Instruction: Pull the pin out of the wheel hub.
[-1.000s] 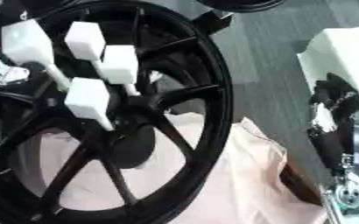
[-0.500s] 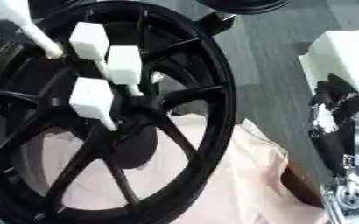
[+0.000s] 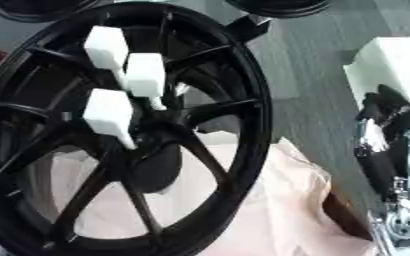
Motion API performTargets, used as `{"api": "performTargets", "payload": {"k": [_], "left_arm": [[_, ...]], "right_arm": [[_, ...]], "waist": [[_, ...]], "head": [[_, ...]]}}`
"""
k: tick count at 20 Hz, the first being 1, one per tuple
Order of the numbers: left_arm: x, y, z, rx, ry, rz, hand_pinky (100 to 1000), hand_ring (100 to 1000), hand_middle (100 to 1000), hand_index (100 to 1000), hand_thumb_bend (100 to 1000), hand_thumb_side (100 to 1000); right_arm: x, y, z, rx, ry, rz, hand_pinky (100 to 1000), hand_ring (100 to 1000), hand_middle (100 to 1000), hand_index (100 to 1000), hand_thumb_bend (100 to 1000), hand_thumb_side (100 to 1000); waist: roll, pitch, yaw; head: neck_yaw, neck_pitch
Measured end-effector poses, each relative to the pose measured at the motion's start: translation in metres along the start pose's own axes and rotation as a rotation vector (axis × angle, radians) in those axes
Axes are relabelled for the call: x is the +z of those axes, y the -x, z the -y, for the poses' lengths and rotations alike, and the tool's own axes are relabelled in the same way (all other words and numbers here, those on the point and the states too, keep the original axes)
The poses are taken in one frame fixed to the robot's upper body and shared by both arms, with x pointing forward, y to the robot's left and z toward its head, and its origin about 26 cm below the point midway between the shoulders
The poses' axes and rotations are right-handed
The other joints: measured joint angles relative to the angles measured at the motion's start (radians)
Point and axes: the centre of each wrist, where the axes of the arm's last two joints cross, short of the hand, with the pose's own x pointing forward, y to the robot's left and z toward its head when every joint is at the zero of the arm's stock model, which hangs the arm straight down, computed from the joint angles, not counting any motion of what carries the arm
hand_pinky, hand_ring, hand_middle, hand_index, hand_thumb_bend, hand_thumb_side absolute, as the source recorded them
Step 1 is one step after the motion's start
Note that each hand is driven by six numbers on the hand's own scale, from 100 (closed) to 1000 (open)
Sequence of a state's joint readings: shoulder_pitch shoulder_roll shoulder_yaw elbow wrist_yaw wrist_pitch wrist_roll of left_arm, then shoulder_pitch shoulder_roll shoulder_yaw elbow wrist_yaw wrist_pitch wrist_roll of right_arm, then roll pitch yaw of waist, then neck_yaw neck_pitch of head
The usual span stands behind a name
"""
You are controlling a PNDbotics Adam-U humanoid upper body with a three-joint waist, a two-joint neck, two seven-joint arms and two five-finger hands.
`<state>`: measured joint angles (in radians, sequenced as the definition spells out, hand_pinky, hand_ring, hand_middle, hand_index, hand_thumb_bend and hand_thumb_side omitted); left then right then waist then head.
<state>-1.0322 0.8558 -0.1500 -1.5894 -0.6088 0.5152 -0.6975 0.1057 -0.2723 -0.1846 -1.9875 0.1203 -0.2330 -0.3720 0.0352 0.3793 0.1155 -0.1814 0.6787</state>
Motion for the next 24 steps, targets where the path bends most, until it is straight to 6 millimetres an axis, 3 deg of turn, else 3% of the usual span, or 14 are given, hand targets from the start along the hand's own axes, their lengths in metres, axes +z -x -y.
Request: {"api": "performTargets", "payload": {"k": [1, 2, 3, 8, 10, 13, 14, 15, 16, 17, 19, 21, 24], "left_arm": [[-0.003, 0.01, 0.001, 0.017, -0.01, -0.044, 692, 524, 345, 502, 100, 257], [-0.006, 0.021, 0.002, 0.029, -0.019, -0.082, 692, 525, 347, 504, 100, 145], [-0.009, 0.031, 0.004, 0.038, -0.025, -0.116, 691, 525, 348, 505, 100, 252], [-0.02, 0.082, 0.025, 0.048, -0.042, -0.261, 720, 564, 402, 550, 100, 208], [-0.024, 0.102, 0.037, 0.045, -0.042, -0.309, 746, 596, 452, 609, 100, 203], [-0.026, 0.122, 0.053, 0.05, -0.025, -0.349, 798, 726, 624, 781, 100, 180], [-0.026, 0.127, 0.057, 0.052, -0.013, -0.355, 835, 814, 788, 849, 100, 269], [-0.026, 0.13, 0.06, 0.054, 0.006, -0.355, 858, 839, 858, 884, 100, 421], [-0.026, 0.133, 0.063, 0.053, 0.029, -0.35, 887, 874, 903, 912, 192, 552], [-0.026, 0.135, 0.066, 0.049, 0.057, -0.341, 910, 894, 920, 922, 285, 603], [-0.025, 0.138, 0.069, 0.035, 0.111, -0.319, 907, 890, 910, 923, 355, 733], [-0.025, 0.139, 0.068, 0.021, 0.145, -0.304, 905, 888, 903, 912, 348, 755], [-0.024, 0.141, 0.066, 0.014, 0.158, -0.3, 884, 867, 878, 898, 224, 737]], "right_arm": [[0.0, 0.0, 0.0, 0.0, 0.001, 0.001, 771, 785, 727, 848, 100, 561], [0.0, 0.0, 0.0, 0.0, 0.001, 0.001, 771, 785, 727, 848, 100, 561], [0.0, 0.0, 0.0, 0.0, 0.001, 0.001, 771, 785, 727, 848, 100, 561], [-0.001, -0.001, -0.001, -0.003, 0.003, 0.006, 771, 785, 727, 848, 100, 561], [-0.002, -0.001, -0.001, -0.004, 0.003, 0.006, 771, 785, 727, 848, 100, 560], [-0.002, -0.001, -0.001, -0.005, 0.004, 0.008, 771, 785, 726, 848, 100, 560], [-0.002, -0.001, -0.001, -0.005, 0.005, 0.008, 771, 785, 726, 848, 100, 560], [-0.002, -0.001, 0.0, -0.005, 0.007, 0.009, 771, 785, 726, 848, 100, 560], [-0.002, -0.001, 0.0, -0.006, 0.008, 0.009, 771, 785, 726, 848, 100, 560], [-0.003, -0.001, 0.0, -0.006, 0.008, 0.009, 770, 785, 726, 848, 100, 560], [-0.003, -0.001, 0.0, -0.006, 0.009, 0.01, 770, 785, 726, 848, 100, 560], [-0.003, -0.001, 0.0, -0.006, 0.009, 0.01, 770, 785, 726, 848, 100, 561], [-0.003, -0.001, 0.0, -0.006, 0.009, 0.009, 771, 785, 726, 848, 100, 561]], "waist": [[0.0, 0.0, 0.001], [0.0, 0.0, 0.001], [0.0, 0.0, 0.002], [-0.001, 0.0, 0.002], [-0.004, 0.0, 0.002], [-0.007, 0.0, 0.002], [-0.007, 0.0, 0.002], [-0.007, 0.0, 0.001], [-0.007, 0.0, 0.001], [-0.007, 0.0, 0.0], [-0.007, 0.0, 0.0], [-0.007, 0.0, 0.0], [-0.007, 0.0, 0.0]], "head": [[0.0, 0.0], [0.0, 0.0], [-0.001, 0.0], [-0.003, 0.0], [-0.005, 0.0], [-0.006, -0.004], [-0.006, -0.004], [-0.006, -0.004], [-0.006, -0.004], [-0.006, -0.005], [-0.006, -0.005], [-0.006, -0.005], [-0.006, -0.005]]}}
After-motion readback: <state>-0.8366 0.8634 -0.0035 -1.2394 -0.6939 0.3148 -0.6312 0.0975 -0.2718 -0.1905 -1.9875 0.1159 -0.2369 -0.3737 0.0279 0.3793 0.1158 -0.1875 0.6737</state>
